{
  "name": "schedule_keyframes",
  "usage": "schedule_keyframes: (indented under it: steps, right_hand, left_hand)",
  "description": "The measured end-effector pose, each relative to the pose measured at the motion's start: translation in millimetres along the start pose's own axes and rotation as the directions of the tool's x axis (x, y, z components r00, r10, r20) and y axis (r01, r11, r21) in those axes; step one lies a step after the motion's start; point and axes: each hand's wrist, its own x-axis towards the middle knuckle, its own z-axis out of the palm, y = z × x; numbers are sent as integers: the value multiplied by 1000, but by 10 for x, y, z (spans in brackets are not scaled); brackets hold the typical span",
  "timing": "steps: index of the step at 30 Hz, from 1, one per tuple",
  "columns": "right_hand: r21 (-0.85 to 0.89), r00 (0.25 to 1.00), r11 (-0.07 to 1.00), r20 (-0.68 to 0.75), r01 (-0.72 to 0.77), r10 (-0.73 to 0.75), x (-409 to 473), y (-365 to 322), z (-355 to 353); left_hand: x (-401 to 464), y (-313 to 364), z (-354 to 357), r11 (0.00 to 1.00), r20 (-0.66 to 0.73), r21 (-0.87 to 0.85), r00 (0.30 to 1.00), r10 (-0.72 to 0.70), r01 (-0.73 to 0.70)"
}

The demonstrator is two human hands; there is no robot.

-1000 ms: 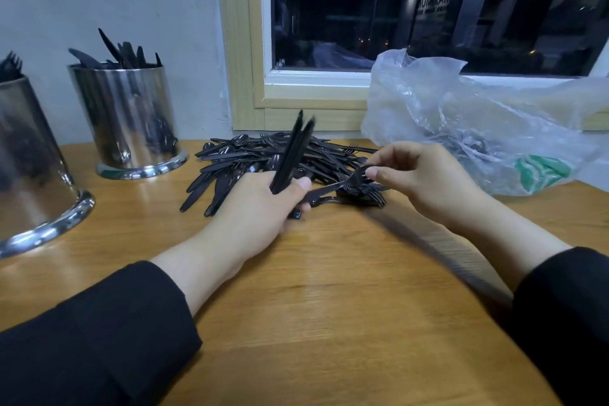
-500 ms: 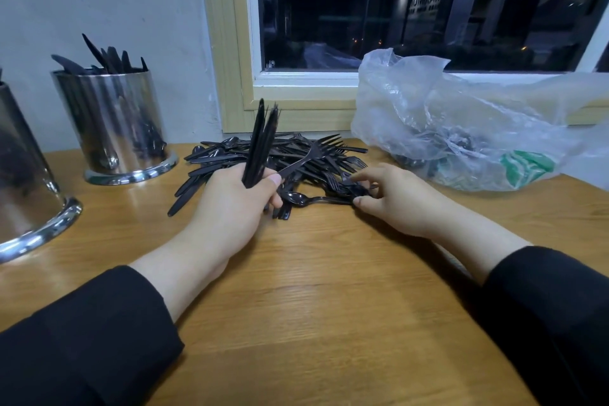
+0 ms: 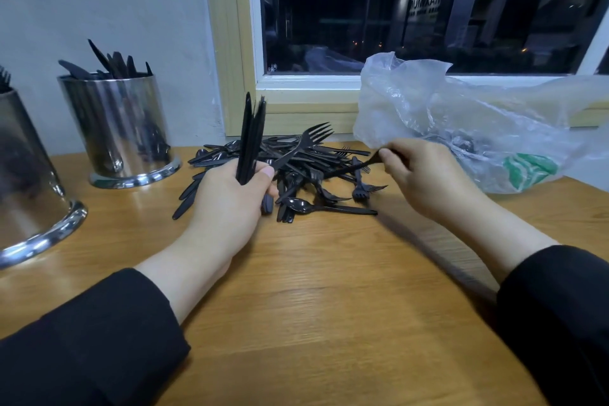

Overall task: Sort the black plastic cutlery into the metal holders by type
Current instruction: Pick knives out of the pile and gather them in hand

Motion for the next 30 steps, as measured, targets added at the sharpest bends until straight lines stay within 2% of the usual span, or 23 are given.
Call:
schedule_keyframes:
  steps: [3,7,9,14,18,22,26,30]
  right_hand:
    - [19,998,998,-5,67,-67,16,22,-83]
    - [197,990,973,47,118,-130,-29,-46,-149]
    - [240,987,960,45,142,-157,-50,-84,-125]
    - [311,991,941,-15,133,-135,-53,-91,-32]
    - [399,997,914,-2,76,-82,-60,-106,9]
    - [473,998,880,15,40,-53,-60,-129,30]
    - [467,999,884,26,5,-19,-63,-157,26]
    - [444,1000,896,-9,3,1,-65,-181,50]
  left_hand:
    - [15,11,-14,999,-71,-52,997,-3,-1]
    - [26,-17,-27,1000,-71,-10,997,4,-5]
    - [9,-1,-23,1000,-23,5,1000,6,-6]
    - [-87,68,10,999,202,-24,979,-24,29]
    - [-91,52,17,999,210,-25,977,-24,30]
    - [-109,52,16,998,327,-55,945,-23,43]
    - [-138,66,17,993,391,-98,920,-28,72]
    - [-138,73,30,995,386,92,923,1,-40]
